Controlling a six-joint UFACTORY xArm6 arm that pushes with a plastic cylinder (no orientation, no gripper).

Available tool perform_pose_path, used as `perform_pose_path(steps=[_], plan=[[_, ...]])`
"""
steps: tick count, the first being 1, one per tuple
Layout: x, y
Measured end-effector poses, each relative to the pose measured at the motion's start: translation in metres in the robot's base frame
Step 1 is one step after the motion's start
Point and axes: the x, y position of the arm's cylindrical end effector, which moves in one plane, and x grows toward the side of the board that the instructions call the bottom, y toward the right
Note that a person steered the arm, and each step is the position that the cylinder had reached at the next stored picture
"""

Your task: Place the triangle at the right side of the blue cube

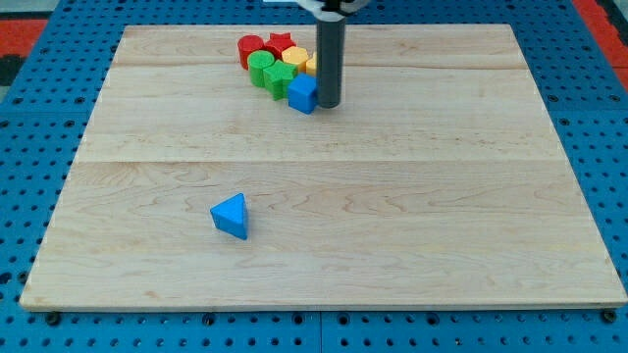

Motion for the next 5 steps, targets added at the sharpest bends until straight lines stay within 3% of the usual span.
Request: perform_pose_path(steps=[1, 2, 3, 4, 5], plan=[[0.009, 0.000], [-0.007, 0.000], [0.021, 0.026], [0.111, 0.083], [0.188, 0.076]])
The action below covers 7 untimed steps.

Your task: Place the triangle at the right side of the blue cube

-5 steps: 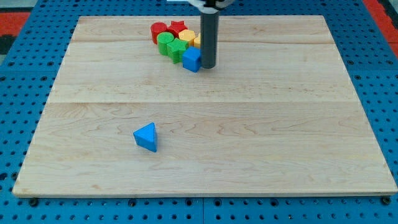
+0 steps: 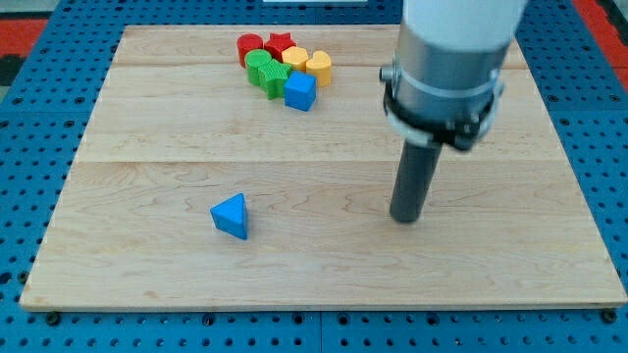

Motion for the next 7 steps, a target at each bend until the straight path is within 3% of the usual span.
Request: perform_pose_path(steps=[1, 3, 4, 6, 7], plan=[[0.027, -0.058], [0.019, -0.180], [-0.009, -0.177], [-0.089, -0.099], [-0.136, -0.108]])
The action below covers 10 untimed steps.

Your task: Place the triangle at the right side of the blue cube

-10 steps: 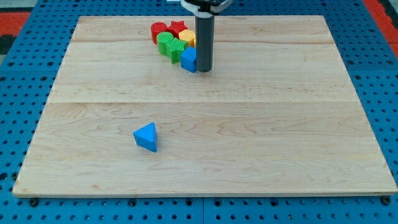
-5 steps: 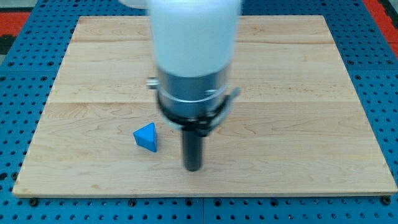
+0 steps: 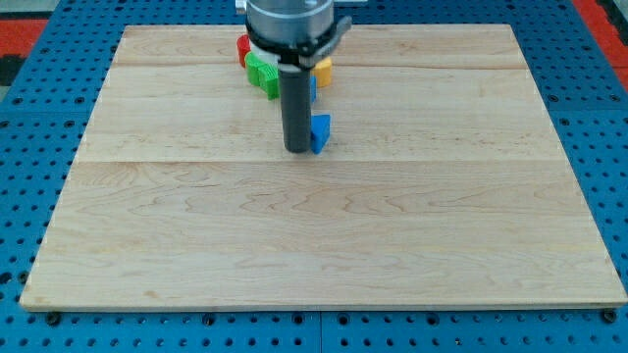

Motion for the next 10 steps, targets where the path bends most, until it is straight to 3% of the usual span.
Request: perform_pose_path(steps=[2, 4, 6, 7, 10], plan=[[0.011, 0.063], [-0.054, 0.073], [-0.066, 0.125], [-0.092, 0.096], [-0.102, 0.084]])
